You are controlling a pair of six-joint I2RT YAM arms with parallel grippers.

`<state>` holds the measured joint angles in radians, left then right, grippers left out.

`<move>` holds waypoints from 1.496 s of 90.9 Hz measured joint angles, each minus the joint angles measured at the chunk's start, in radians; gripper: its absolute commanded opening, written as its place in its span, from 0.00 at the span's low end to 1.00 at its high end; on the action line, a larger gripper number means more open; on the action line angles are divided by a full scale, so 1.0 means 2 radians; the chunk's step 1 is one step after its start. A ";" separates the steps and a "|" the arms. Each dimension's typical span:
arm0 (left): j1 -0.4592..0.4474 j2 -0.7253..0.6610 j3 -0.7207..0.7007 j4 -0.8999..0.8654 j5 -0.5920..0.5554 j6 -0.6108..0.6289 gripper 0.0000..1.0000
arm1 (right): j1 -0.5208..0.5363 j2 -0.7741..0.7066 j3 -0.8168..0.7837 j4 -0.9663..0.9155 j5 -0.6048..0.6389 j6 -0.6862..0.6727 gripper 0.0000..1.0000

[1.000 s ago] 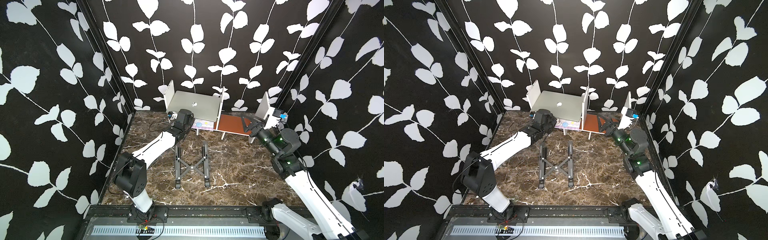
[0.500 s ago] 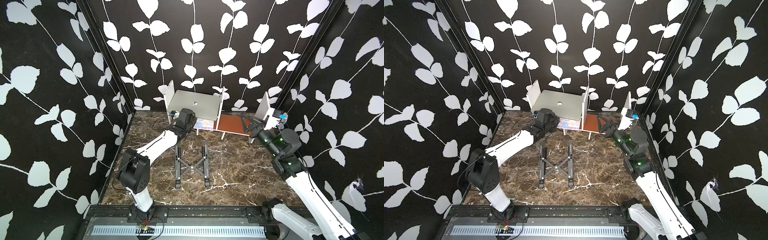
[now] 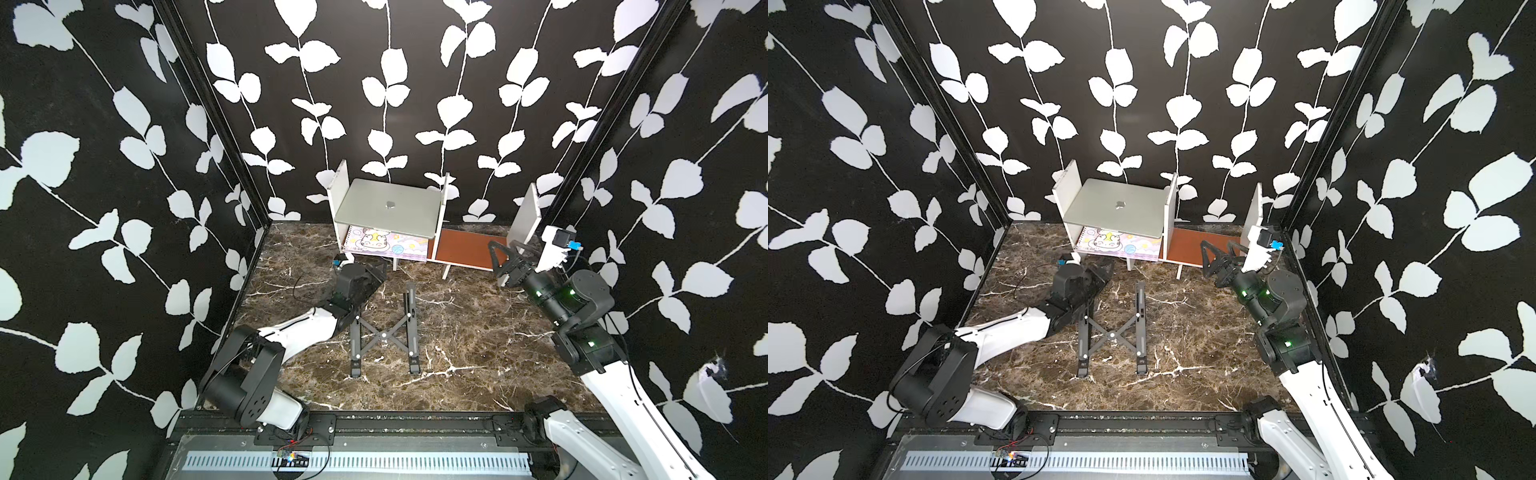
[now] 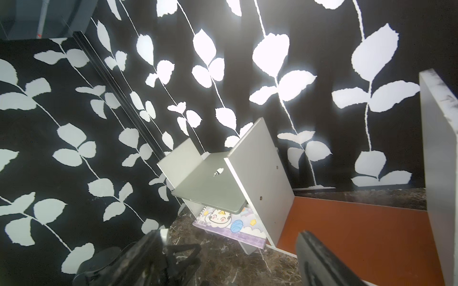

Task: Close the laptop lid and set it aside
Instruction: Place the laptop on the shelf, then reset both arms

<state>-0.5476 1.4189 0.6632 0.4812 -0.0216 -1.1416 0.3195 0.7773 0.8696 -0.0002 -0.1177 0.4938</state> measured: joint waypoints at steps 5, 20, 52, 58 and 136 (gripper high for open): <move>0.000 -0.030 -0.027 -0.006 0.007 0.043 0.62 | 0.000 -0.003 -0.007 -0.004 0.007 -0.006 0.86; 0.000 -0.148 -0.025 -0.092 0.005 0.217 0.79 | 0.000 -0.009 -0.032 -0.015 0.032 -0.027 0.85; 0.000 -0.330 -0.008 -0.303 -0.186 0.475 0.99 | 0.000 -0.033 -0.099 -0.015 0.101 -0.075 0.88; 0.001 -0.350 -0.019 -0.322 -0.216 0.492 0.99 | 0.000 -0.036 -0.111 -0.013 0.121 -0.082 0.90; 0.002 -0.351 -0.080 -0.325 -0.311 0.530 0.99 | -0.112 0.350 -0.244 0.325 0.297 -0.197 1.00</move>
<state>-0.5426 0.7166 0.5022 -0.1688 -0.6434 -0.0822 0.0959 1.4769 0.3817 0.6506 0.4770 0.0994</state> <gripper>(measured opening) 0.986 0.997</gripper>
